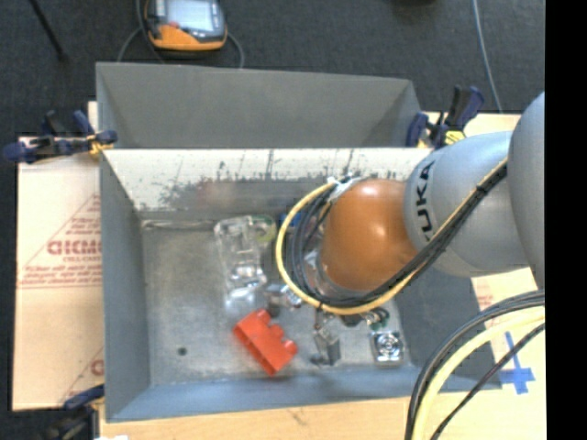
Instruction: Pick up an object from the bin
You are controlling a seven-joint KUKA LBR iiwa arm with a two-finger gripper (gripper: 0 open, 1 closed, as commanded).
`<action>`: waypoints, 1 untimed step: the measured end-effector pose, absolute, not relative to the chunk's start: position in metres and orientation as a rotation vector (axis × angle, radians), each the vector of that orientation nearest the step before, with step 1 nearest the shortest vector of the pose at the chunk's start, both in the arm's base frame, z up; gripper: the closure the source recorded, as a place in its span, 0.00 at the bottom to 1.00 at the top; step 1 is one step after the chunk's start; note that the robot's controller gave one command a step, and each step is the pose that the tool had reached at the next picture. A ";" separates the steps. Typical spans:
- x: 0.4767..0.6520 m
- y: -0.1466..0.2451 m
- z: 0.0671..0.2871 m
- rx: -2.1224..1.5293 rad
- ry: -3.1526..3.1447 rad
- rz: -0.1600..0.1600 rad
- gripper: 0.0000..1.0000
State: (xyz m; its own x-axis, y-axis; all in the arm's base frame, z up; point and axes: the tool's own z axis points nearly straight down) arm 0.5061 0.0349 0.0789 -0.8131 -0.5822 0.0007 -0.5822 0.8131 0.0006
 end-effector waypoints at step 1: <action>0.481 -0.076 0.071 1.460 -2.785 0.006 0.00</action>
Offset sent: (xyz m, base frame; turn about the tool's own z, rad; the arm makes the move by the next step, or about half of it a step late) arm -0.0263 -0.1080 -0.0089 -0.3492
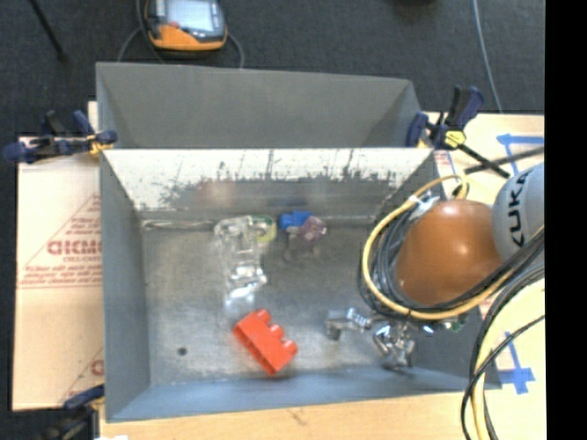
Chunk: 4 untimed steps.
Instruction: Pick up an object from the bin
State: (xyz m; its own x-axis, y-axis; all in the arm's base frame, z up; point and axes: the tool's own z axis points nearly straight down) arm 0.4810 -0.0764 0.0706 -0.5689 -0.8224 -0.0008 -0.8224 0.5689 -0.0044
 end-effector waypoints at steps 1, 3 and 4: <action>0.470 -0.152 0.085 -1.429 2.797 0.015 0.00; 0.507 -0.137 0.072 -1.547 2.725 0.015 1.00; 0.505 -0.153 0.204 -1.671 2.653 -0.012 1.00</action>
Offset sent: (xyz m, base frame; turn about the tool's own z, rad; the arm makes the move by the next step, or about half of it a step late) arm -0.0099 -0.0781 0.0146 0.0127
